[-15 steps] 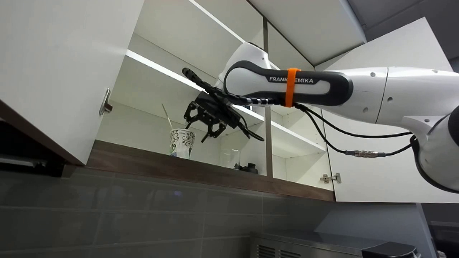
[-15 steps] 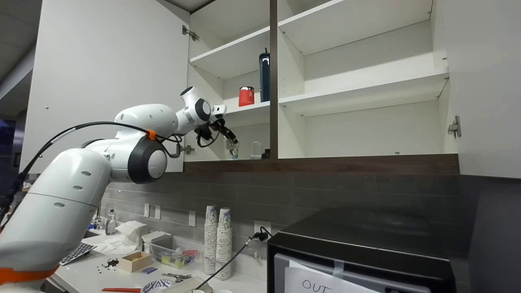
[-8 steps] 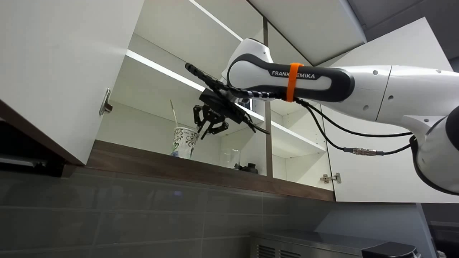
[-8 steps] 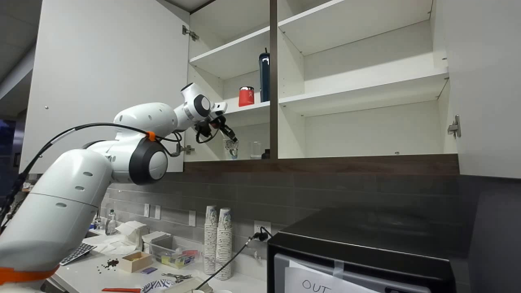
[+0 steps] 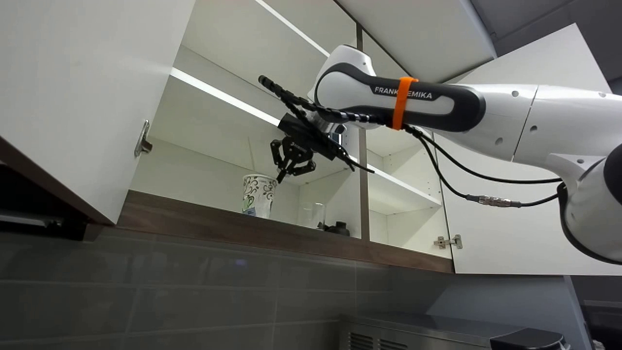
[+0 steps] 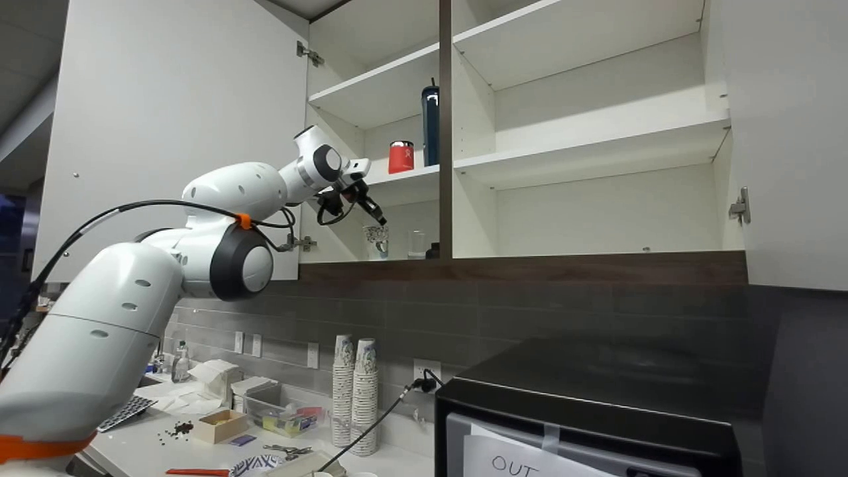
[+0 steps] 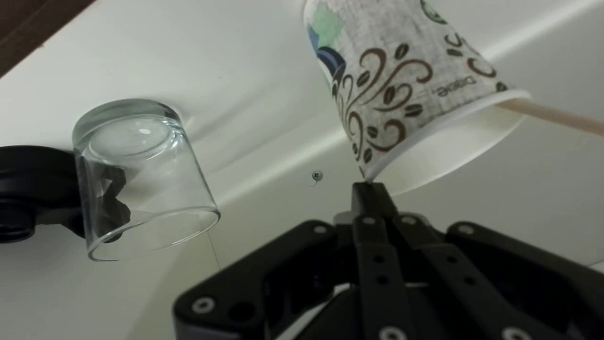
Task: Put the stick in the cup on the counter
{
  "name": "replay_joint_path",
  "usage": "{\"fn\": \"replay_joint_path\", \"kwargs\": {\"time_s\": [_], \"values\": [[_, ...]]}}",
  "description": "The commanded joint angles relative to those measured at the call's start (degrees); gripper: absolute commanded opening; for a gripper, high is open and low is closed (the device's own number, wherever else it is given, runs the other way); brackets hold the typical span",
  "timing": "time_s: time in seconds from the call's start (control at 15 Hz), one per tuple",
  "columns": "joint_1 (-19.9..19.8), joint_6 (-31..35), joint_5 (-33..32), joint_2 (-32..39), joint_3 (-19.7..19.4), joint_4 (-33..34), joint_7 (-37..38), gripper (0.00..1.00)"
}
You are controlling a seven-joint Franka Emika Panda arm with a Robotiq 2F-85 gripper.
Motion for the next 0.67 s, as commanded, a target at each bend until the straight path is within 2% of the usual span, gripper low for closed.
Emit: {"fn": "replay_joint_path", "kwargs": {"time_s": [0.0,0.6], "values": [[0.10,-2.46,1.37,1.03,0.37,2.25,0.35,0.00],[-0.94,-8.93,3.60,-0.14,0.26,4.79,0.51,0.00]]}}
